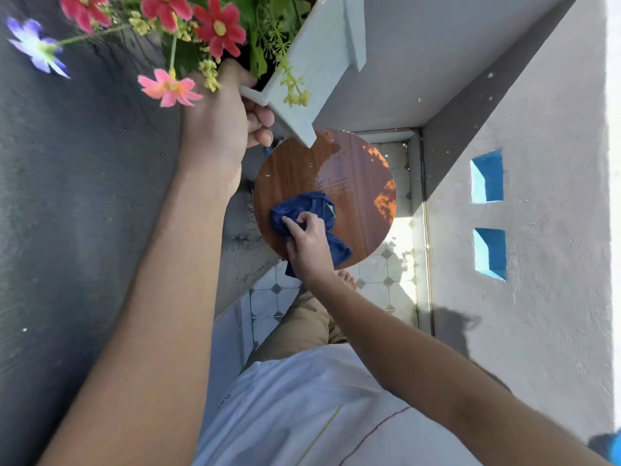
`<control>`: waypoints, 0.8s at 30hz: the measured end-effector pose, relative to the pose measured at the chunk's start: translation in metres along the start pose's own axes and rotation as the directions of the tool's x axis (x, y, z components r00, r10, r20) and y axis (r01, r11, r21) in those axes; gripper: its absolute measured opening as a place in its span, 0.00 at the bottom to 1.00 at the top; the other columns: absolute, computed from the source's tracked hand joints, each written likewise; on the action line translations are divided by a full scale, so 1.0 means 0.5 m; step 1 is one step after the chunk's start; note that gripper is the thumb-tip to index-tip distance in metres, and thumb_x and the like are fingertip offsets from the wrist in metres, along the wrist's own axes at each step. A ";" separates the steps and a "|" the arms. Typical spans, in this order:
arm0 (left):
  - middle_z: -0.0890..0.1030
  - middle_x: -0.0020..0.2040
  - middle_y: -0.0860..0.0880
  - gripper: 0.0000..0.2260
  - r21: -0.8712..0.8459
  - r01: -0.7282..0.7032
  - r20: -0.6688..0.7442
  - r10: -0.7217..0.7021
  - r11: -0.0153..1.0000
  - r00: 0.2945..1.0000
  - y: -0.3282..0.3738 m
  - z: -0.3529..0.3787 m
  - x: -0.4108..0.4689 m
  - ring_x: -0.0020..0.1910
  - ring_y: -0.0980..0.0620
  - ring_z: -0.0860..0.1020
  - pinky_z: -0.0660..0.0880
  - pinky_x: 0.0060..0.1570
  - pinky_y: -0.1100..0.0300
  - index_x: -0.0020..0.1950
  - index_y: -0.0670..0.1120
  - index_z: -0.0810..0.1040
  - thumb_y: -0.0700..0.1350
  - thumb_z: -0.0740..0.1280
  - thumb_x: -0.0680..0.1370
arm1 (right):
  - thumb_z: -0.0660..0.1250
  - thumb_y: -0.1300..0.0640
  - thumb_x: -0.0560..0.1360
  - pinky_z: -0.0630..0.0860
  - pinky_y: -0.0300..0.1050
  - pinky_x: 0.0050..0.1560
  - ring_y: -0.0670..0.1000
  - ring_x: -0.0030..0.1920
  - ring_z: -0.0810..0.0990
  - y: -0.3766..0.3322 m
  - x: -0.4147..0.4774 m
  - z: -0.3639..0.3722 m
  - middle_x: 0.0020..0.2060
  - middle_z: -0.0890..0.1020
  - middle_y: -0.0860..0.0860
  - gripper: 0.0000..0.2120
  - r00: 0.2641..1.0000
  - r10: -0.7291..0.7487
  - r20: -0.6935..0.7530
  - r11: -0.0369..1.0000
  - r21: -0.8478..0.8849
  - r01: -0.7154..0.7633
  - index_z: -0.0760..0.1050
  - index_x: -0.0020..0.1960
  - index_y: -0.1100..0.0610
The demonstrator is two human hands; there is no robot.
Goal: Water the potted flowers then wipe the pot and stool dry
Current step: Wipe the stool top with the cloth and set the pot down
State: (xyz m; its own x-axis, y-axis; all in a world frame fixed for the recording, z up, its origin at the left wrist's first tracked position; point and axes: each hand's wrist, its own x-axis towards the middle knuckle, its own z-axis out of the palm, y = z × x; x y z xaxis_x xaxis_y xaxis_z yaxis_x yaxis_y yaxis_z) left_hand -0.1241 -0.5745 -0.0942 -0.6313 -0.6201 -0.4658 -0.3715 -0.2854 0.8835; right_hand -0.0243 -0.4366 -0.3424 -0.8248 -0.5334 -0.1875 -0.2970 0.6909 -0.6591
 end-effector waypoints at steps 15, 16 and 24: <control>0.72 0.25 0.46 0.15 0.002 0.025 -0.041 -0.025 1.000 0.999 -0.006 -0.011 0.006 0.23 0.53 0.70 0.68 0.26 0.60 0.30 0.44 0.71 0.38 0.57 0.77 | 0.60 0.55 0.80 0.71 0.51 0.66 0.56 0.63 0.70 0.132 0.094 -0.134 0.62 0.71 0.57 0.18 1.000 -0.021 0.021 1.000 0.001 0.021 0.70 0.69 0.57; 0.72 0.25 0.46 0.14 0.008 0.026 -0.042 -0.025 1.000 0.999 -0.006 -0.012 0.006 0.23 0.53 0.70 0.68 0.26 0.60 0.30 0.43 0.71 0.38 0.57 0.77 | 0.59 0.54 0.80 0.70 0.51 0.67 0.57 0.64 0.70 0.151 0.113 -0.154 0.64 0.70 0.57 0.19 0.999 0.037 -0.011 0.999 -0.006 -0.037 0.70 0.70 0.56; 0.72 0.24 0.48 0.14 0.019 0.027 -0.037 -0.026 0.999 0.999 -0.003 -0.010 0.007 0.24 0.53 0.70 0.67 0.26 0.60 0.30 0.44 0.70 0.38 0.57 0.77 | 0.62 0.57 0.77 0.67 0.54 0.69 0.58 0.66 0.67 0.163 0.167 -0.171 0.65 0.69 0.57 0.20 0.974 0.198 -0.112 0.980 -0.005 -0.200 0.71 0.69 0.54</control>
State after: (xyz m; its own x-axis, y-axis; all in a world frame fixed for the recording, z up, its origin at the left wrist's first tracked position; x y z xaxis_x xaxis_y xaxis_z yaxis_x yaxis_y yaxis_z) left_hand -0.1224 -0.5800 -0.0967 -0.5957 -0.6389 -0.4867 -0.4009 -0.2884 0.8695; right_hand -0.1588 -0.3829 -0.3496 -0.9160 -0.3278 -0.2313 -0.1284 0.7857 -0.6051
